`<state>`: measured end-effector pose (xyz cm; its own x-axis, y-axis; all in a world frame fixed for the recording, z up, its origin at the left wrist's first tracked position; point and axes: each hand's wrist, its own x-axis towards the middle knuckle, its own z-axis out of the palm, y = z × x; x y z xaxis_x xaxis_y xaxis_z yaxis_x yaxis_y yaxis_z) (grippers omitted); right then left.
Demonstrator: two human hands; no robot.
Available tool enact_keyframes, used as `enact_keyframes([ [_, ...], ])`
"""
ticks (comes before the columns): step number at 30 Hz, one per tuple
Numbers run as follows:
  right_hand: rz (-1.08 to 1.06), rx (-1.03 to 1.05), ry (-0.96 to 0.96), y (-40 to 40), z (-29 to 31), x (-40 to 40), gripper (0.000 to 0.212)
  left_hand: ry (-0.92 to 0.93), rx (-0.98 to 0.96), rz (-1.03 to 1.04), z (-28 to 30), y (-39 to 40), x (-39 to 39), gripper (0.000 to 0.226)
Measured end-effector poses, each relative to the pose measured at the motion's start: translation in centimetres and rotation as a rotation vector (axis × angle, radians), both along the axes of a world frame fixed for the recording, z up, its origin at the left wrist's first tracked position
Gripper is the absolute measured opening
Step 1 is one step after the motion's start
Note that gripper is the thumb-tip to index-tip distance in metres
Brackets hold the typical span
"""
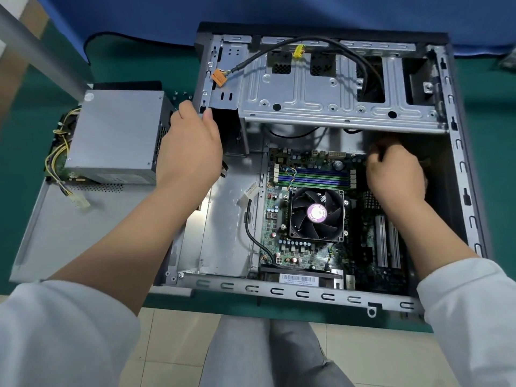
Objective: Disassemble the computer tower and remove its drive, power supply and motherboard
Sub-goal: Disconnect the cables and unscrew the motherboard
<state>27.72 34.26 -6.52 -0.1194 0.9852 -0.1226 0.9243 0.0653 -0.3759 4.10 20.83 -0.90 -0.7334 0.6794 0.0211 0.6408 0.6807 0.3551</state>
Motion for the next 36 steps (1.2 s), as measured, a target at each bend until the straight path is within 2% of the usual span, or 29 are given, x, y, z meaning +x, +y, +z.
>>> enact_keyframes([
  [5, 0.009, -0.008, 0.041, -0.06, 0.16, -0.30, 0.027, 0.010, -0.001, 0.015, 0.17, -0.05, -0.05, 0.040],
  [10, -0.024, -0.014, -0.009, -0.16, 0.23, -0.30, 0.029, 0.019, -0.012, 0.022, 0.13, -0.10, 0.10, 0.041],
  [20, -0.046, -0.038, 0.106, 0.11, 0.14, -0.18, 0.027, 0.008, -0.019, 0.035, 0.18, -0.03, 0.21, 0.042],
  [25, -0.027, -0.026, 0.031, -0.03, 0.15, -0.28, 0.033, 0.000, -0.018, 0.034, 0.29, -0.07, 0.29, 0.042],
  [32, -0.035, -0.052, 0.057, 0.01, 0.15, -0.34, 0.024, 0.002, -0.026, 0.040, 0.31, -0.07, 0.27, 0.043],
  [36, -0.038, -0.034, 0.021, -0.20, 0.24, -0.38, 0.032, 0.004, -0.018, 0.035, 0.29, -0.14, 0.30, 0.042],
])
